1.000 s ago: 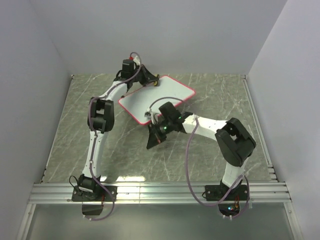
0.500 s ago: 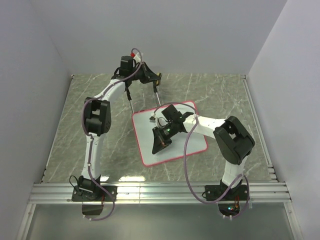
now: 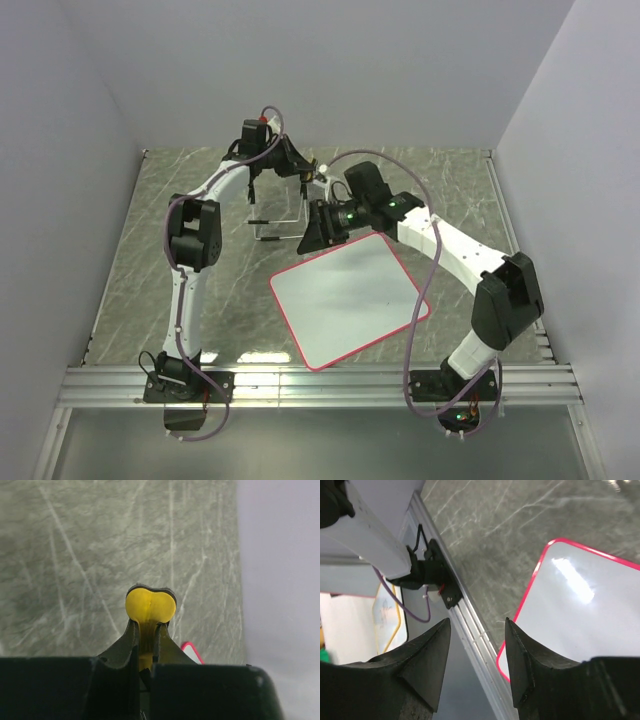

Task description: Erase the whiteboard

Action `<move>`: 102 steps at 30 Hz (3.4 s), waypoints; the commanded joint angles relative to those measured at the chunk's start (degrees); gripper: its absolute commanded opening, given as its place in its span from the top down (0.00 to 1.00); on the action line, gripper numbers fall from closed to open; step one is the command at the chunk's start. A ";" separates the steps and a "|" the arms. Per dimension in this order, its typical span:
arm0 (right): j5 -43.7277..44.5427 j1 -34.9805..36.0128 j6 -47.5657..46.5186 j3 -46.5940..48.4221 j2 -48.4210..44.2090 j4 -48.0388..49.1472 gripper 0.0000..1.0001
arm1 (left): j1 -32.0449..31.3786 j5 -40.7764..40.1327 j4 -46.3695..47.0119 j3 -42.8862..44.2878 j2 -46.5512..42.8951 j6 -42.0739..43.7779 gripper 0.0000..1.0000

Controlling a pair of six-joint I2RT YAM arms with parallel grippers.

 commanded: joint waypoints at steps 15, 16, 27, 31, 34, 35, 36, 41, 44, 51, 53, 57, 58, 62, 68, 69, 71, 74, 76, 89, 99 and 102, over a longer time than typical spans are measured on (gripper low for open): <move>17.37 -11.31 5.88 -11.51 -16.19 1.31 0.30 | 6.11 -11.22 -8.45 9.59 -2.20 5.04 0.10; 18.68 -11.92 6.05 -12.56 -16.63 1.13 0.29 | 6.11 -12.44 -7.58 8.54 -4.21 4.96 0.01; 26.24 -18.08 5.35 -13.27 -17.42 -3.43 0.29 | 5.85 -25.54 -13.02 0.56 -18.89 7.58 0.01; 26.87 -21.50 7.02 -17.65 -19.27 -1.69 0.29 | 4.88 -29.23 -14.33 -10.25 -30.74 10.22 0.01; 26.25 -23.17 8.34 -20.65 -20.24 0.25 0.29 | 3.04 -31.69 -18.29 -16.85 -37.50 9.88 0.01; 26.25 -24.13 8.78 -21.26 -20.59 1.30 0.29 | 1.55 -32.40 -18.73 -19.22 -39.54 9.79 0.01; 26.69 -24.67 9.04 -21.96 -20.68 1.48 0.29 | 0.58 -34.58 -19.08 -21.76 -41.82 9.53 0.01; 28.44 -29.15 10.36 -21.80 -18.31 0.00 0.29 | -3.38 -38.19 -24.70 -38.20 -54.84 3.47 0.01; 28.80 -32.57 10.54 -21.88 -16.55 -0.45 0.29 | -6.54 -40.14 -27.60 -47.17 -62.22 -1.36 0.01; 23.89 -40.22 13.79 -27.58 -12.77 3.32 0.29 | -14.62 -39.79 -31.13 -64.73 -74.09 -12.87 0.05; 22.31 -41.28 13.88 -29.17 -12.07 4.38 0.29 | -16.20 -37.43 -28.60 -68.96 -77.52 -16.92 0.05; 21.33 -41.81 14.14 -34.87 -12.85 5.17 0.30 | -19.10 -35.22 -24.20 -78.46 -80.78 -22.98 0.06; 21.33 -41.81 14.23 -35.85 -13.20 5.44 0.30 | -19.55 -35.04 -23.49 -81.17 -81.39 -24.47 0.06; 22.73 -41.90 15.72 -40.68 -14.61 5.53 0.30 | -20.61 -34.78 -17.78 -86.47 -80.61 -26.33 0.06; 22.56 -42.34 16.78 -44.29 -12.60 8.95 0.30 | -20.96 -34.33 -4.16 -91.40 -73.50 -28.09 0.07; 22.21 -42.34 16.69 -44.73 -11.81 9.56 0.30 | -21.05 -34.60 -2.58 -91.48 -71.40 -28.53 0.06; 20.02 -42.34 17.39 -45.78 -9.35 11.58 0.30 | -21.05 -33.81 2.34 -91.92 -68.76 -29.32 0.06; 17.82 -41.46 18.80 -46.58 -8.63 12.55 0.31 | -21.22 -31.10 7.00 -91.93 -62.61 -30.37 0.07; 16.94 -38.32 20.63 -47.11 -9.16 12.38 0.31 | -21.75 -30.03 7.55 -92.10 -60.49 -31.08 0.08; 10.79 -6.15 30.67 -47.90 -11.53 7.03 0.31 | -26.30 -19.40 -3.96 -94.92 -67.60 -27.56 0.11; 8.85 0.29 28.03 -48.51 -14.43 2.63 0.30 | -51.17 -26.66 -11.16 -91.04 -75.06 -50.39 0.10; 9.29 0.38 27.24 -49.48 -15.58 3.33 0.30 | -59.52 -31.25 -16.61 -91.49 -78.58 -59.10 0.09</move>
